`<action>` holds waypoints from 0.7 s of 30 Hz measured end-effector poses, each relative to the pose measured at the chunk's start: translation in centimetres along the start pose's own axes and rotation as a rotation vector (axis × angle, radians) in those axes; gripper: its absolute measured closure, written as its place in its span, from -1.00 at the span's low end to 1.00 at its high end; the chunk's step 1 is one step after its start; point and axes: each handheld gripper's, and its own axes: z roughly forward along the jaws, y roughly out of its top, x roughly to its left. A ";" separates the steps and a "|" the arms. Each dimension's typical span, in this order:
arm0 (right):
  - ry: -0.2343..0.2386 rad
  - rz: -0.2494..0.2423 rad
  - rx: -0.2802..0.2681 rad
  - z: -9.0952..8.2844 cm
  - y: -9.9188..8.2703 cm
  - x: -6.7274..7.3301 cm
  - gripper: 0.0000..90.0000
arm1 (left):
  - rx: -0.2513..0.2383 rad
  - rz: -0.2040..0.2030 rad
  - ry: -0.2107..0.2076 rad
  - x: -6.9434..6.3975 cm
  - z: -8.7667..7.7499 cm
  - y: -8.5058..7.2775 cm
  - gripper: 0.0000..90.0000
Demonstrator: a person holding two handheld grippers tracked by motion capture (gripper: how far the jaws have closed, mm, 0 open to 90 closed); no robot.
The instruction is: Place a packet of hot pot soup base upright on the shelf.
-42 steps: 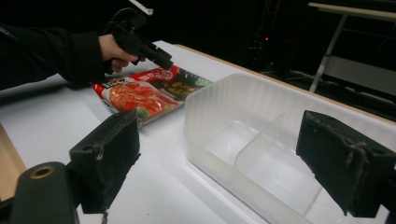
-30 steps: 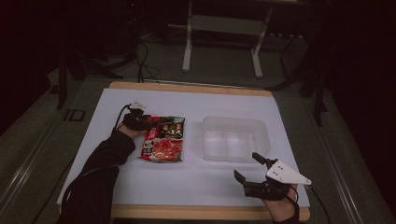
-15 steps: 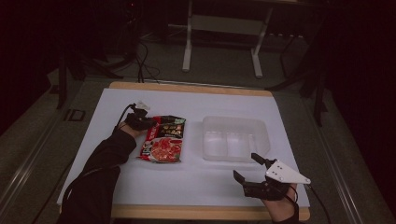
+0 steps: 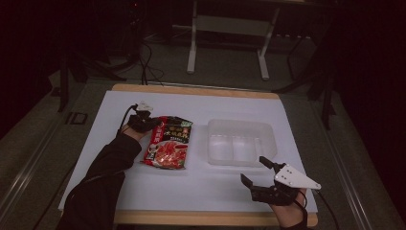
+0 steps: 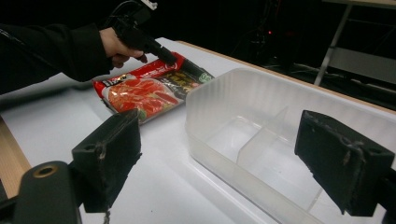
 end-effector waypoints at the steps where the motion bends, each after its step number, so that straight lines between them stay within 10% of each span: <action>1: 0.000 0.000 -0.001 0.0 0.0 0.0 -0.68 | -0.014 0.002 -0.004 -0.1 -0.3 0.1 0.90; 21: -0.007 0.012 -0.009 -0.2 0.3 0.2 -0.68 | -0.172 0.067 -0.003 -2.9 -5.3 1.6 0.93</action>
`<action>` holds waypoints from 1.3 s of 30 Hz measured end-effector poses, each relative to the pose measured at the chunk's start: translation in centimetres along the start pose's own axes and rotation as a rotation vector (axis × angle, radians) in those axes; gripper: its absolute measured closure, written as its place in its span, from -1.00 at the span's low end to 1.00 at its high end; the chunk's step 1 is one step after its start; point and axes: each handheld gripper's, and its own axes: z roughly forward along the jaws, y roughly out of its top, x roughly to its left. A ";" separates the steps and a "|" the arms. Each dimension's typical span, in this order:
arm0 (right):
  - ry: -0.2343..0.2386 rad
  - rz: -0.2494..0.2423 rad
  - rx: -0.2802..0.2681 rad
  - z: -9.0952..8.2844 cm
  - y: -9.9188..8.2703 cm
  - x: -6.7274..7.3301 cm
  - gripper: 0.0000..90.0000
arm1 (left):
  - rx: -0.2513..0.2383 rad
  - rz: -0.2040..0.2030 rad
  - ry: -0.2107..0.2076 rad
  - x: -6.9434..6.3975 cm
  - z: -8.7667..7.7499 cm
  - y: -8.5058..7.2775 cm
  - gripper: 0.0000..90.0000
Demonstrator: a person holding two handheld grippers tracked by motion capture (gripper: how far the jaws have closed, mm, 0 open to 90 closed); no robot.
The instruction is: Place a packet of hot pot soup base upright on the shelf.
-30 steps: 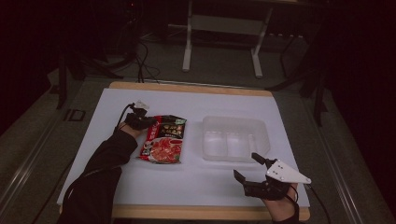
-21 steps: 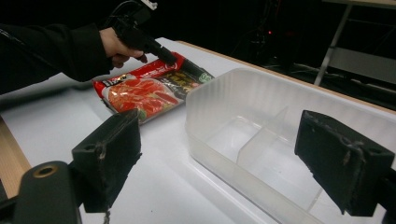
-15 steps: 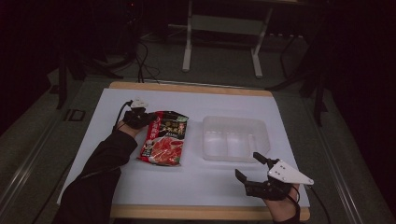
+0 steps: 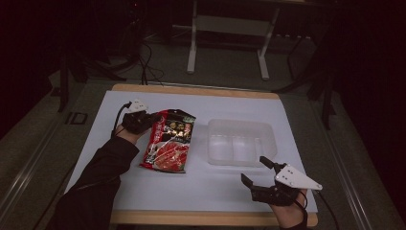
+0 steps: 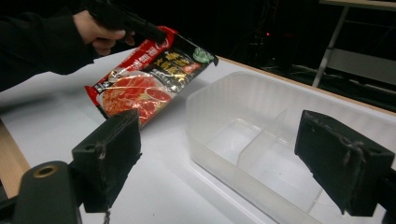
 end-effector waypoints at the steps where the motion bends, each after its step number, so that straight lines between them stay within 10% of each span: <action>1: 0.002 0.003 -0.001 0.0 0.0 0.0 -0.68 | -0.008 0.002 -0.005 -0.2 -0.2 0.1 0.93; 30: 0.012 0.022 -0.011 -0.2 0.4 0.1 -0.66 | -0.267 0.025 -0.039 -3.3 -7.2 2.9 0.95; 39: 0.023 0.038 -0.030 -0.3 1.5 -0.1 -0.65 | -0.321 0.012 -0.109 -4.2 -9.0 4.8 0.95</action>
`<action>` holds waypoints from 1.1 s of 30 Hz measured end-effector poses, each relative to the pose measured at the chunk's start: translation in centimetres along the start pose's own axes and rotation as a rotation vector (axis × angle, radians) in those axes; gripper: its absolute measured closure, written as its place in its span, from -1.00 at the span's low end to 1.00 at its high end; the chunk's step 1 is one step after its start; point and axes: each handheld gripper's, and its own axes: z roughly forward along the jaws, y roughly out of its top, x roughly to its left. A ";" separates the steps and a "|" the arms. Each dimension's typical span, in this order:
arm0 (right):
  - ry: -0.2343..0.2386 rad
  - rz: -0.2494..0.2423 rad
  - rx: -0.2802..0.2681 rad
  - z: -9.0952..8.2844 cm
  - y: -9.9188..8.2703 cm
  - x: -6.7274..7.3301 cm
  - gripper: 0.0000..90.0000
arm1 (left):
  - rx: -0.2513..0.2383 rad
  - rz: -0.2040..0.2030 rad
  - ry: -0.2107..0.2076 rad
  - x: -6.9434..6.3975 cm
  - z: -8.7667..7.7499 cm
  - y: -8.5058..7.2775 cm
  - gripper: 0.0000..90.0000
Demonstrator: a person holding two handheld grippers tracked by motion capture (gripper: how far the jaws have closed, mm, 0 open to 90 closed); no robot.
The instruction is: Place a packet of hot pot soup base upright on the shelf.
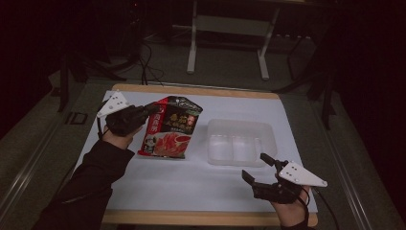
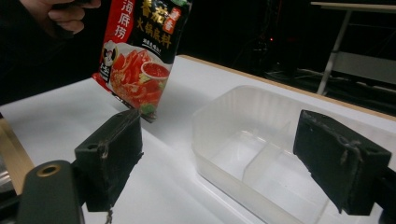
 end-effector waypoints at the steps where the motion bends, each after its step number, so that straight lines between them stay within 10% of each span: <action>1: 0.000 0.000 0.000 0.0 0.0 0.0 -0.65 | -0.004 0.002 0.004 -0.2 -0.1 0.3 0.95; 33: 0.171 -0.057 -0.121 3.6 10.8 2.0 -0.45 | -0.152 -0.010 -0.298 -6.8 0.2 4.0 0.95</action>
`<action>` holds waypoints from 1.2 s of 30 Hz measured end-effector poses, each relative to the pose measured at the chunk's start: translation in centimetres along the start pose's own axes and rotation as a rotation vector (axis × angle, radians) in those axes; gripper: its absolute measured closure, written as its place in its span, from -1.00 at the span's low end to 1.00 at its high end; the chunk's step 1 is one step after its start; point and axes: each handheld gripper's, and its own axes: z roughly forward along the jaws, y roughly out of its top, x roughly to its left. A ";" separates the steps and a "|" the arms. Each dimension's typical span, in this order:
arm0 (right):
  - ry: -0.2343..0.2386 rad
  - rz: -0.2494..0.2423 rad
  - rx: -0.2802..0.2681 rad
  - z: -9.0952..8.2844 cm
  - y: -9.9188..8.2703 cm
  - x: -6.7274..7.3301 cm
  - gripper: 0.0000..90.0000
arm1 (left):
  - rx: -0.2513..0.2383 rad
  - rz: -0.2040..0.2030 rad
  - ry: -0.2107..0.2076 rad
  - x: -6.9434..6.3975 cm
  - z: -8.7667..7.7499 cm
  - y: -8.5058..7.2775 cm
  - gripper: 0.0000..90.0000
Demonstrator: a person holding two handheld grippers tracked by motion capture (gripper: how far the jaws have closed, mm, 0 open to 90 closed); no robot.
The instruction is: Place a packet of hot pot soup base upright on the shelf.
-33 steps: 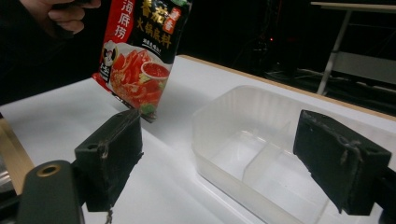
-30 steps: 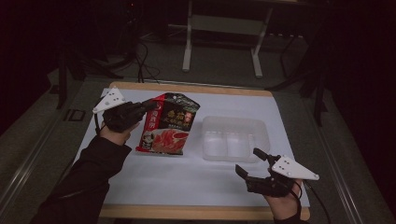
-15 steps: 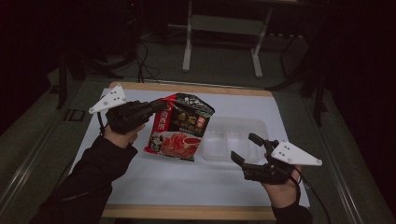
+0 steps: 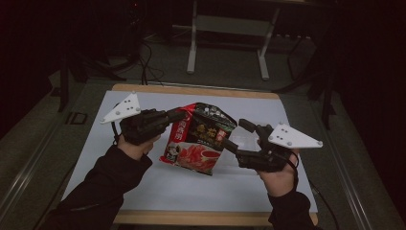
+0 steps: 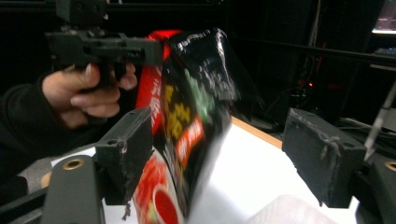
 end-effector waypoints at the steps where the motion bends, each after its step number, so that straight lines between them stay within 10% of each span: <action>1: 0.001 0.001 -0.002 0.1 0.0 0.0 -0.45 | 0.000 0.000 0.000 0.0 0.0 0.0 0.95; 16: 0.080 0.040 0.044 1.0 0.1 -0.5 0.57 | 0.007 -0.024 -0.068 -0.7 1.7 -0.7 0.94; 32: -0.015 0.019 0.053 0.3 1.5 1.2 0.69 | 0.034 -0.008 -0.113 -0.1 1.7 -0.2 0.87; 36: -0.020 0.012 0.051 0.1 1.9 1.3 0.69 | 0.046 -0.009 -0.107 0.1 1.6 0.1 0.51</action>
